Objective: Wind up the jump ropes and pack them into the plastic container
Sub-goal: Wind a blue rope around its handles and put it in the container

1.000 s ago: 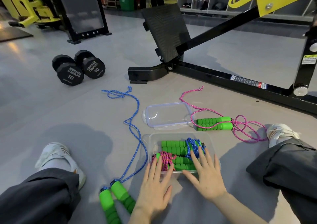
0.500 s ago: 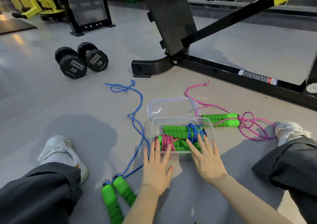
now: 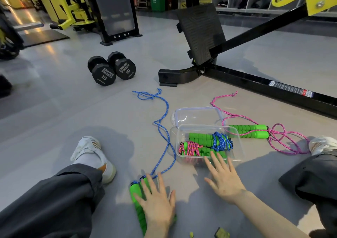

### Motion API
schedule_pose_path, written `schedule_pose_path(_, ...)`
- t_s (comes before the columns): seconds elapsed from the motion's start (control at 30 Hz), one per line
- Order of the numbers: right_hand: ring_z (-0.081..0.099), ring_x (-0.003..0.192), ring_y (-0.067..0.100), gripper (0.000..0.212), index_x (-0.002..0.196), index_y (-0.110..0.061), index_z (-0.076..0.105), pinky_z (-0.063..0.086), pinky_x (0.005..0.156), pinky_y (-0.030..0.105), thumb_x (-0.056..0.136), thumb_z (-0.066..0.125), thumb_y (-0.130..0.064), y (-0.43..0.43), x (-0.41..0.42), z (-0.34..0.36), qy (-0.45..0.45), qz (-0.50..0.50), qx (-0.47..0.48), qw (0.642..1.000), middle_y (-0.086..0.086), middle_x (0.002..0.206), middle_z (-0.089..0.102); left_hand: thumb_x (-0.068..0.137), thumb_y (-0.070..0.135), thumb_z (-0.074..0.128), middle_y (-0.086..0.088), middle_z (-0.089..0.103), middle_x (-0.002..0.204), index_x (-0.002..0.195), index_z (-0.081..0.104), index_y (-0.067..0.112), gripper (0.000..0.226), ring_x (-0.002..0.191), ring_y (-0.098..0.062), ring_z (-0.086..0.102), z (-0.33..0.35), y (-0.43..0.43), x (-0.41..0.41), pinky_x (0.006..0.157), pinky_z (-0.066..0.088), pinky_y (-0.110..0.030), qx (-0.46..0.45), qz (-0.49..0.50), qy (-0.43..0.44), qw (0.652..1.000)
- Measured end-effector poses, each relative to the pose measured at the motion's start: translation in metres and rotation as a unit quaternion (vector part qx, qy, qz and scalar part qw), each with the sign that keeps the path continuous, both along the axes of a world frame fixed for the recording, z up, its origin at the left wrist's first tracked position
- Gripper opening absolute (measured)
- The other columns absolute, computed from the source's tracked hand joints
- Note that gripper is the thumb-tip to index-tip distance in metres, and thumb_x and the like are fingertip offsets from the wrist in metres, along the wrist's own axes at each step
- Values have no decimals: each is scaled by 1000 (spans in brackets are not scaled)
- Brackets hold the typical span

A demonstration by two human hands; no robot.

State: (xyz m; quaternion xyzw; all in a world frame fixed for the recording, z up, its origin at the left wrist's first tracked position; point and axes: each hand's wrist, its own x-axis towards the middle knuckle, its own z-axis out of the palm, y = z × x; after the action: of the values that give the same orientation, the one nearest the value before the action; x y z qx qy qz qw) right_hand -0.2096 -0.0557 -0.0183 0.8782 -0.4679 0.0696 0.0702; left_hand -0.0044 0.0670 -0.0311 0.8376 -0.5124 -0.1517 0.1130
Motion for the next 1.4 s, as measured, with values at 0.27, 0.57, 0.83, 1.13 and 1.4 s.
schedule_pose_path(0.27,11,142,30,61,142,-15,28,6,111,44,97,-2,-43,4,18,8,22,73,13,997,14,155,16,89,63,42,-20,-23,155,150,-18,21,96,142,-46,-8,28,11,-10,102,38,-42,167,110,-28,979)
schedule_pose_path(0.57,50,125,30,45,134,-19,39,14,109,39,93,28,-35,24,41,14,27,191,30,981,14,139,49,89,37,48,-16,-23,156,153,-7,17,87,144,-25,13,18,33,15,107,31,-27,80,15,26,996)
schedule_pose_path(0.83,53,122,20,94,132,-17,45,39,99,38,50,70,-56,44,79,10,93,322,103,937,4,134,55,42,46,61,-15,52,136,131,45,23,93,130,-28,39,-5,54,54,107,31,-39,43,-316,-128,939)
schedule_pose_path(1.13,64,86,13,87,118,-22,59,52,83,27,43,76,-62,44,100,1,70,352,103,928,-6,99,65,71,37,41,-27,31,140,122,47,29,51,132,-41,26,-14,65,64,78,53,-56,-1,-223,-147,964)
schedule_pose_path(1.4,36,128,30,77,146,-8,23,23,111,34,85,58,-38,50,106,11,76,294,214,929,14,136,39,72,19,38,-25,24,147,110,48,16,39,146,-37,-1,-32,62,72,92,29,-51,-129,-252,-224,933)
